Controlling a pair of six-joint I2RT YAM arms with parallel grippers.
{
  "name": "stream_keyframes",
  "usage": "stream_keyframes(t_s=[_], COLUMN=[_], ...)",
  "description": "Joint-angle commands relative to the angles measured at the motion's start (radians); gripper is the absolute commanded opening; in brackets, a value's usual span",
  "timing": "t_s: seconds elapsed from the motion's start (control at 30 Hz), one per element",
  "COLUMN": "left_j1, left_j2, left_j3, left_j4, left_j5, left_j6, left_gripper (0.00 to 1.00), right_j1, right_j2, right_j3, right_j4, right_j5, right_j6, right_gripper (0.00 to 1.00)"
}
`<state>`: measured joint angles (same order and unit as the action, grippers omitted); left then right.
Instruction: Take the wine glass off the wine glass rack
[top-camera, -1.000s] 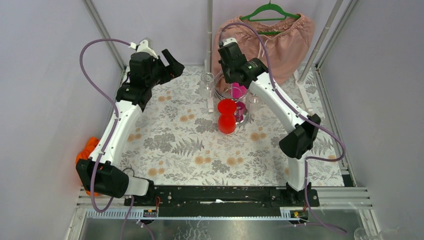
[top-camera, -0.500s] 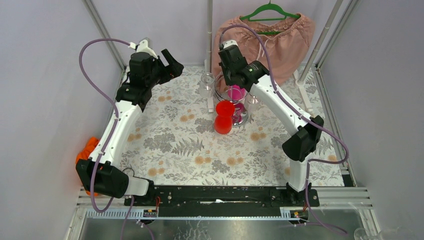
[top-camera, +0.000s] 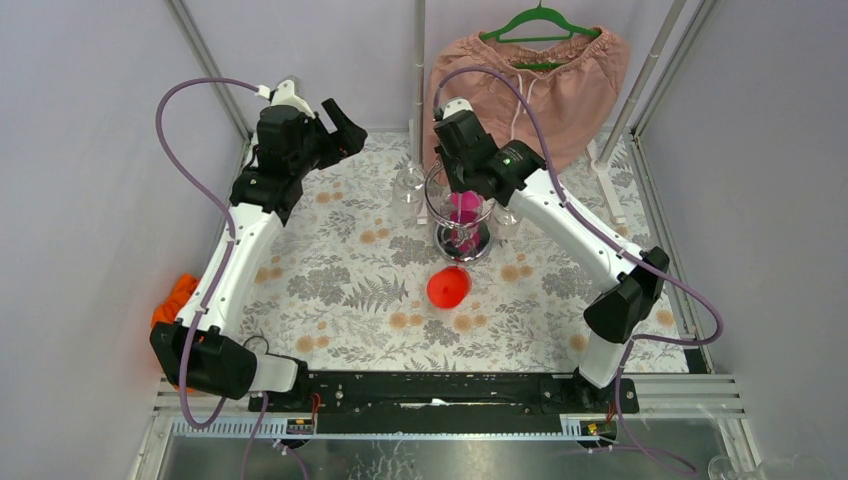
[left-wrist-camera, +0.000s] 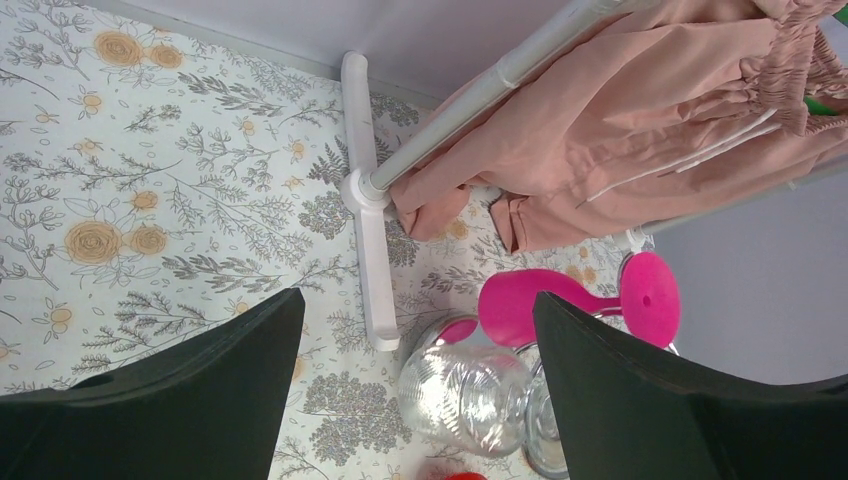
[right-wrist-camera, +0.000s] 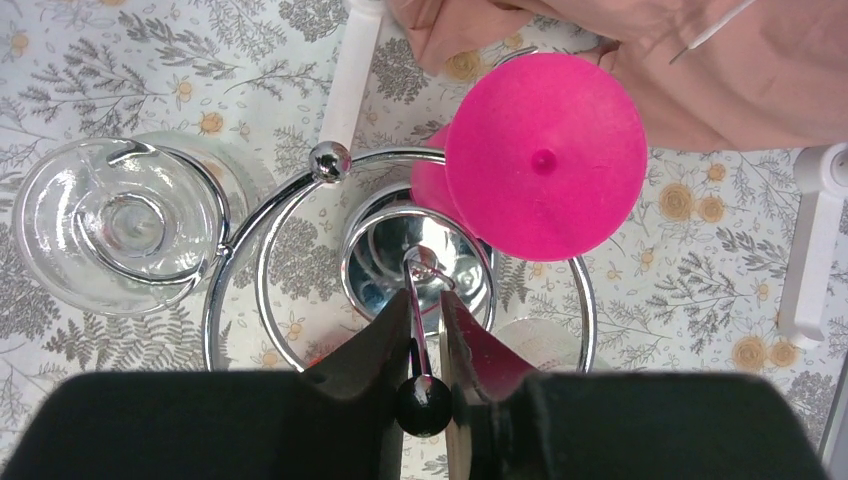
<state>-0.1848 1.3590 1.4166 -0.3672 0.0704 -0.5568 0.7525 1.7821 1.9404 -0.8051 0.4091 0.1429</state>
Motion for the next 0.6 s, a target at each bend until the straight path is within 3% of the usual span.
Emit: stream_keyframes(t_s=[0.0, 0.57], left_j1=[-0.011, -0.013], left_j2=[-0.031, -0.051], left_j3=[-0.014, -0.024], left_j4=[-0.016, -0.022], left_j5=[-0.012, -0.021], left_j6=[0.011, 0.014], left_gripper=[0.92, 0.93], right_j1=[0.031, 0.114], right_j2=[-0.131, -0.167], right_j3=[0.047, 0.012], right_j4=[0.126, 0.117], right_j5=[0.048, 0.036], right_j6=[0.012, 0.045], right_gripper=[0.00, 0.00])
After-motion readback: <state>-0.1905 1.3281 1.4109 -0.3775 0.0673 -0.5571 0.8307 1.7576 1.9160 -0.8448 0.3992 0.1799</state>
